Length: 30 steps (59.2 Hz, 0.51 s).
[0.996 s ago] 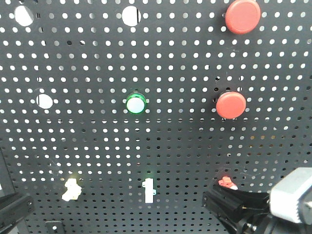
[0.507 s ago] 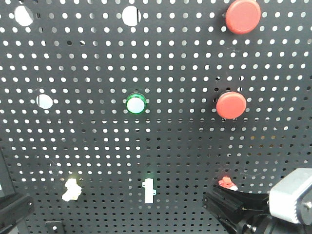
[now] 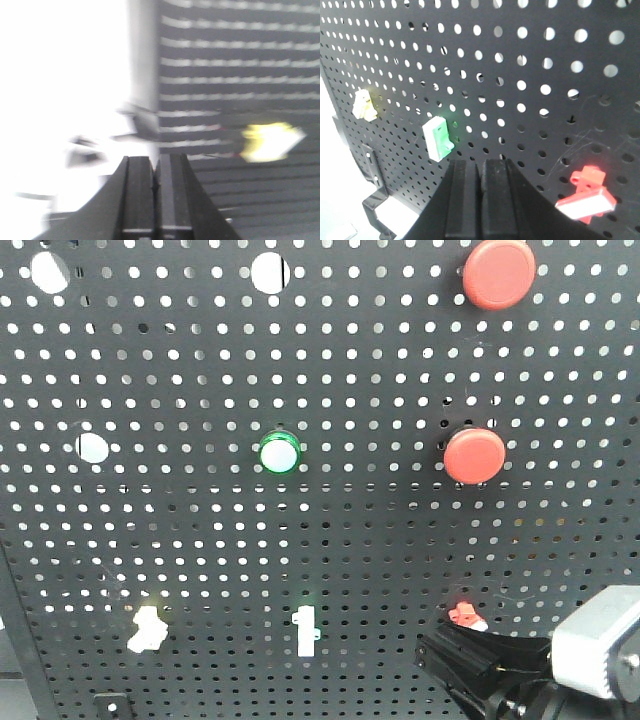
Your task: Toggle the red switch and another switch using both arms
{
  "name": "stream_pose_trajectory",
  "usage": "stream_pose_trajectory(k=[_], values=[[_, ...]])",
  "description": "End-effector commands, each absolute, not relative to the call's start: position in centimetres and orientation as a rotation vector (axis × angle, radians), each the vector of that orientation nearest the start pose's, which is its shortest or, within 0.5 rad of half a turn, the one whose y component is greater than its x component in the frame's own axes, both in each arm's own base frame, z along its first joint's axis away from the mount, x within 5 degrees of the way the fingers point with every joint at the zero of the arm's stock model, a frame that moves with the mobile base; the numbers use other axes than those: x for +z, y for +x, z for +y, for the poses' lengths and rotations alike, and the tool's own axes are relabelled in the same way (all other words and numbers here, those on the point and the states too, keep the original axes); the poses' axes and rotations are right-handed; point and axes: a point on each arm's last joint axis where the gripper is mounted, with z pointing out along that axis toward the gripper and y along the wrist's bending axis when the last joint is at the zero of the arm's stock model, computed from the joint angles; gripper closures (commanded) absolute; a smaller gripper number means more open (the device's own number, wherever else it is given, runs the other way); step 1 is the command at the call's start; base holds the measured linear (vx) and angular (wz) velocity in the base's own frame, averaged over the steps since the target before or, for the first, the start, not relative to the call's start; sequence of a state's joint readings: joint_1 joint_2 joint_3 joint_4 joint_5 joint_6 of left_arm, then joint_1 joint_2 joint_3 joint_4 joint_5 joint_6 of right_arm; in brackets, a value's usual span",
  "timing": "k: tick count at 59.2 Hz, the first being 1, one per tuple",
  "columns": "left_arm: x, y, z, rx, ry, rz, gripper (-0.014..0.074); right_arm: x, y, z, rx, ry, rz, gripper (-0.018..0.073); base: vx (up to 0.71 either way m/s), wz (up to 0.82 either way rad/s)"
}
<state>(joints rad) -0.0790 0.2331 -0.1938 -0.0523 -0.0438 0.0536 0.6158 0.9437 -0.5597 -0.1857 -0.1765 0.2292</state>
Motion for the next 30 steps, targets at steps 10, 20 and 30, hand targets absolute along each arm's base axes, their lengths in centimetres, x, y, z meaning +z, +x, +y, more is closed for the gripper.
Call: stream_pose_trajectory(k=[10,20,30], values=[[21.1,5.5,-0.1,0.005,0.033,1.385,0.0594,33.1,16.2,12.0,0.548,-0.49,1.525,0.0566,0.0,0.0],[20.0,5.7,-0.1,0.003,0.039,1.517,0.0594,33.0,16.3,12.0,0.548,-0.491,1.528,0.0566,0.0,0.0],[20.0,5.7,-0.1,0.003,0.039,1.507,0.0594,33.0,16.3,12.0,0.548,-0.491,1.528,0.0566,0.0,0.0]])
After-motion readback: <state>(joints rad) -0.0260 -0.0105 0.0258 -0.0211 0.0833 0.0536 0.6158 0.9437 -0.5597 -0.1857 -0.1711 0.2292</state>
